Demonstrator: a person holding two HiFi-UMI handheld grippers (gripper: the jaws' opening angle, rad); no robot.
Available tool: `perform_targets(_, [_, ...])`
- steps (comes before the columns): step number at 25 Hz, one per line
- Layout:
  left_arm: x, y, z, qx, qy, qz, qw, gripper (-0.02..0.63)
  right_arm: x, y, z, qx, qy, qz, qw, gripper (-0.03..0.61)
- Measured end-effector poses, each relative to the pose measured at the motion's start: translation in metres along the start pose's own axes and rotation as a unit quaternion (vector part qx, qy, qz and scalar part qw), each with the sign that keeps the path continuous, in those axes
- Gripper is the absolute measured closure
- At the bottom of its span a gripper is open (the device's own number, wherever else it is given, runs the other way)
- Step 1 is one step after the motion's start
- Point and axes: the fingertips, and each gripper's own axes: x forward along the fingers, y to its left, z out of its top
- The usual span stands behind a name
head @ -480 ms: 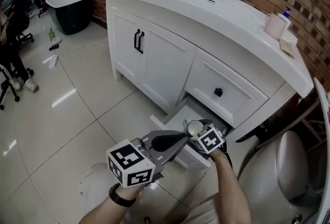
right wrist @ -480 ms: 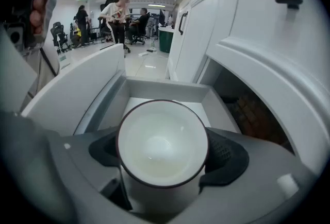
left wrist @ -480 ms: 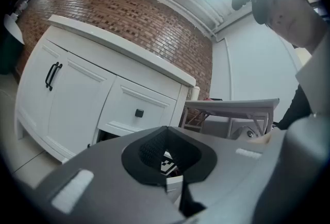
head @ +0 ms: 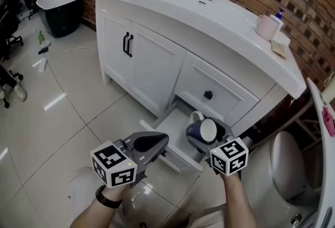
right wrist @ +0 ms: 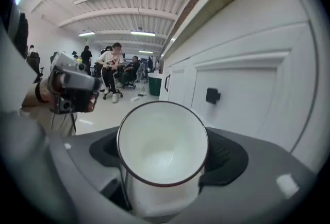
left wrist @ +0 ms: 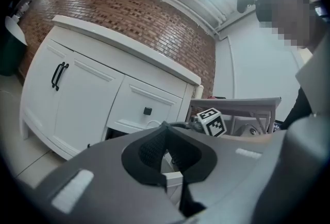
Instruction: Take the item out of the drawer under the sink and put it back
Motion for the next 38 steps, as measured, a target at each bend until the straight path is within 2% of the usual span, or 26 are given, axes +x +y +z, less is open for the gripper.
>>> perform_targets(4, [0.003, 0.0, -0.002, 0.014, 0.008, 0.003, 0.9999, 0.601, -0.037, 0.002, 0.025, -0.011, -0.05, -0.029, 0.998, 0.158])
perform_targets(8, [0.011, -0.008, -0.007, 0.031, 0.022, -0.004, 0.9993, 0.601, -0.059, 0.005, 0.035, -0.011, -0.077, -0.034, 0.996, 0.158])
perform_targets(11, [0.014, -0.011, -0.007, 0.046, 0.019, 0.0, 0.9987, 0.601, -0.064, 0.006, 0.033, -0.016, -0.076, -0.032, 0.996, 0.158])
perform_targets(13, [0.015, -0.01, -0.007, 0.045, 0.014, 0.003, 0.9989, 0.601, -0.064, 0.005, 0.03, -0.016, -0.071, -0.03, 0.997, 0.158])
perform_targets(18, [0.016, -0.003, -0.015, 0.04, 0.033, 0.009, 0.9986, 0.601, -0.064, 0.003, 0.029, -0.01, -0.071, -0.028, 0.997, 0.158])
perform_targets(23, [0.014, -0.006, -0.012, 0.033, 0.027, 0.003, 0.9991, 0.601, -0.059, 0.004, 0.026, -0.014, -0.066, -0.025, 0.997, 0.158])
perform_targets(26, [0.011, -0.006, -0.009, 0.031, 0.026, 0.001, 0.9992, 0.601, -0.043, 0.001, 0.013, -0.021, -0.034, -0.019, 0.999, 0.158])
perform_targets(30, [0.008, -0.004, -0.012, 0.027, 0.032, 0.006, 0.9991, 0.601, 0.005, -0.009, -0.033, 0.007, 0.063, 0.003, 0.998, 0.158])
perform_targets(35, [0.003, 0.0, -0.013, 0.023, 0.035, 0.015, 0.999, 0.601, 0.066, -0.018, -0.088, 0.04, 0.168, 0.023, 0.985, 0.158])
perform_targets(38, [0.001, 0.003, -0.01, 0.022, 0.032, 0.019, 0.999, 0.601, 0.088, -0.015, -0.108, 0.019, 0.217, 0.029, 0.976, 0.158])
